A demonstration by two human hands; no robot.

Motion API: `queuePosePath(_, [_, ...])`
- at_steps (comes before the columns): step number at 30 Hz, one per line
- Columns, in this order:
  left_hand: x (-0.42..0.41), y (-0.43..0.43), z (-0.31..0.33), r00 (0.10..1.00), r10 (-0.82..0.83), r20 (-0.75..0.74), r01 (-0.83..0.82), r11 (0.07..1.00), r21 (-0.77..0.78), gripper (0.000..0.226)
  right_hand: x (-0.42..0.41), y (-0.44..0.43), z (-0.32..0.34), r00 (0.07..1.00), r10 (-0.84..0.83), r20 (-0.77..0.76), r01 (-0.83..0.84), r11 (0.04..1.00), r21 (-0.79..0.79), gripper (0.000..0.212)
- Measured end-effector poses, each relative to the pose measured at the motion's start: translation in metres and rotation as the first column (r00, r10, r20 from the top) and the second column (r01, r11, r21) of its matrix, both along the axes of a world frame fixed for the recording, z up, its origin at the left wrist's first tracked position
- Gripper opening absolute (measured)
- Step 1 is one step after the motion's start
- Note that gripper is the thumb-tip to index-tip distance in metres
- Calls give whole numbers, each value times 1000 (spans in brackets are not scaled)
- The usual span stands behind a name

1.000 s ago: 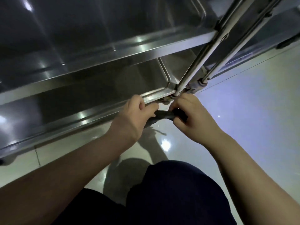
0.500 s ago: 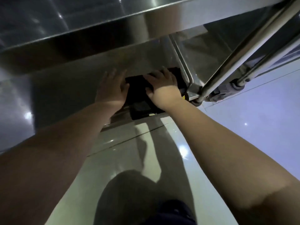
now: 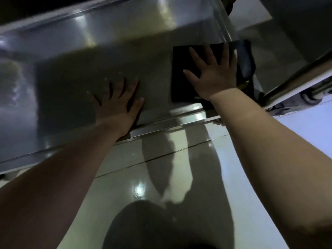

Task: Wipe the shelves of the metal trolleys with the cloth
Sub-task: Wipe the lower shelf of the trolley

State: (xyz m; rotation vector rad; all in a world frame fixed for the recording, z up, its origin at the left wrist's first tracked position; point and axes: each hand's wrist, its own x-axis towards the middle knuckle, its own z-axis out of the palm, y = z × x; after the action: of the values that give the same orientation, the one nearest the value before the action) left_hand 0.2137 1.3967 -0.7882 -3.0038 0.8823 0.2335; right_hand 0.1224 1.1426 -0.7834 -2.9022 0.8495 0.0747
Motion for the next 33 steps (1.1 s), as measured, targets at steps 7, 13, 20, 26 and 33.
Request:
queuePosePath(7, [6, -2, -3, 994, 95, 59, -93, 995, -34, 61, 73, 79, 3, 941, 336, 31, -336, 941, 22, 64])
queuePosePath(13, [6, -3, -6, 991, 131, -2, -131, 988, -81, 60, 92, -26, 1, 983, 182, 37, -182, 983, -18, 67])
queuePosePath(20, [5, -13, -2, 992, 130, 10, -129, 991, -19, 61, 121, 9, 6, 1000, -20, 8, 20, 999, 26, 67])
queuePosePath(26, [2, -12, 1, 988, 157, 13, -157, 988, -2, 58, 142, 77, 9, 924, 381, -30, -379, 924, 55, 63])
queuePosePath(33, [2, -13, 1, 987, 159, 0, -159, 987, -21, 62, 110, -44, 4, 994, 108, 1, -108, 994, 18, 70])
